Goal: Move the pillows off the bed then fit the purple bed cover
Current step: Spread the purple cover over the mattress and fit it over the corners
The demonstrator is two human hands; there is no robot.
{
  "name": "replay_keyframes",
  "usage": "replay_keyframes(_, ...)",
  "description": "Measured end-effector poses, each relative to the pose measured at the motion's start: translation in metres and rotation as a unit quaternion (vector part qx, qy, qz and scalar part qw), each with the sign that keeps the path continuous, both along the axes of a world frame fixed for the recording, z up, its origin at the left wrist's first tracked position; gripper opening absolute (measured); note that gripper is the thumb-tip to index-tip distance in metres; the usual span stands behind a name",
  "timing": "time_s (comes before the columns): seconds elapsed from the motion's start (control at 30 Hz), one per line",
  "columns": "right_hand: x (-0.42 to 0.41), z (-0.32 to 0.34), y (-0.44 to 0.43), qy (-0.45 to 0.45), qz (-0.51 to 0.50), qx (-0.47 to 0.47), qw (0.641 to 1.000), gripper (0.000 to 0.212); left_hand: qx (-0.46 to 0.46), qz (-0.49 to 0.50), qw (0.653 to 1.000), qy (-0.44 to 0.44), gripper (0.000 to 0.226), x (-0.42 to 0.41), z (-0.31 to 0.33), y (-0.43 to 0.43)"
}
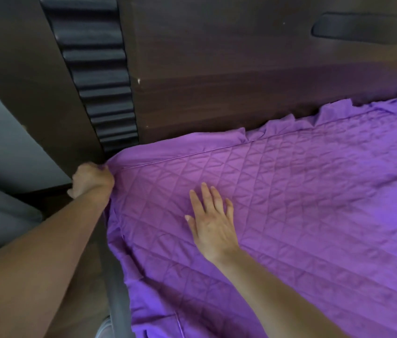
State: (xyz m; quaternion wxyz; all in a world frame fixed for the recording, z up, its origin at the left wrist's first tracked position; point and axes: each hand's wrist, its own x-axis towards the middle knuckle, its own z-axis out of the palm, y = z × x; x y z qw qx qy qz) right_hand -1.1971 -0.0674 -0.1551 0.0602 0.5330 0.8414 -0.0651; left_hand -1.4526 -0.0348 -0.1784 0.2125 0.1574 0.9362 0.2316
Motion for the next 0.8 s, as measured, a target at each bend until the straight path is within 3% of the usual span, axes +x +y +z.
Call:
replay_keyframes(0.13, 0.012, -0.002, 0.006, 0.000, -0.013, -0.013, 1.000, 0.057, -0.016, 0.045, 0.996, -0.074, 0.042, 0.004, -0.005, 0.004)
replay_keyframes(0.2, 0.017, -0.002, 0.012, 0.014, -0.016, -0.056, 0.998, 0.058, -0.011, -0.027, 0.999, 0.031, 0.041, 0.020, 0.003, 0.001)
replay_keyframes(0.23, 0.017, -0.002, 0.013, 0.016, -0.016, -0.084, 0.996, 0.059, 0.038, -0.092, 0.988, 0.114, 0.038, 0.032, 0.009, -0.005)
replay_keyframes(0.3, 0.012, -0.001, 0.007, 0.005, 0.024, -0.118, 0.993, 0.060, 0.143, -0.301, 0.914, 0.230, 0.039, 0.057, 0.015, -0.019)
replay_keyframes(0.33, 0.008, -0.002, -0.001, 0.001, 0.060, -0.135, 0.989, 0.059, 0.126, -0.420, 0.864, 0.246, 0.042, 0.064, 0.013, -0.023)
replay_keyframes(0.37, 0.003, -0.002, -0.013, -0.008, 0.104, -0.143, 0.984, 0.057, 0.074, -0.491, 0.838, 0.225, 0.046, 0.063, 0.007, -0.025)
replay_keyframes(0.4, 0.000, -0.002, -0.025, -0.015, 0.152, -0.131, 0.980, 0.054, -0.003, -0.498, 0.851, 0.168, 0.047, 0.061, 0.002, -0.024)
replay_keyframes(0.47, 0.001, -0.003, -0.048, -0.027, 0.223, -0.112, 0.968, 0.052, -0.107, -0.416, 0.902, 0.048, 0.050, 0.054, 0.000, -0.022)
replay_keyframes(0.53, 0.006, 0.000, -0.059, -0.032, 0.227, -0.103, 0.968, 0.051, -0.092, -0.366, 0.926, -0.002, 0.052, 0.059, 0.007, -0.024)
replay_keyframes(0.67, 0.027, 0.004, -0.060, -0.029, 0.060, -0.118, 0.991, 0.051, -0.045, -0.280, 0.955, -0.088, 0.057, 0.064, 0.020, -0.036)
replay_keyframes(0.73, 0.039, -0.003, -0.077, -0.027, 0.097, -0.115, 0.988, 0.051, -0.062, -0.270, 0.953, -0.122, 0.057, 0.062, 0.019, -0.045)
replay_keyframes(0.8, 0.043, -0.004, -0.104, -0.025, 0.182, -0.107, 0.977, 0.049, -0.086, -0.284, 0.950, -0.102, 0.058, 0.065, 0.021, -0.059)
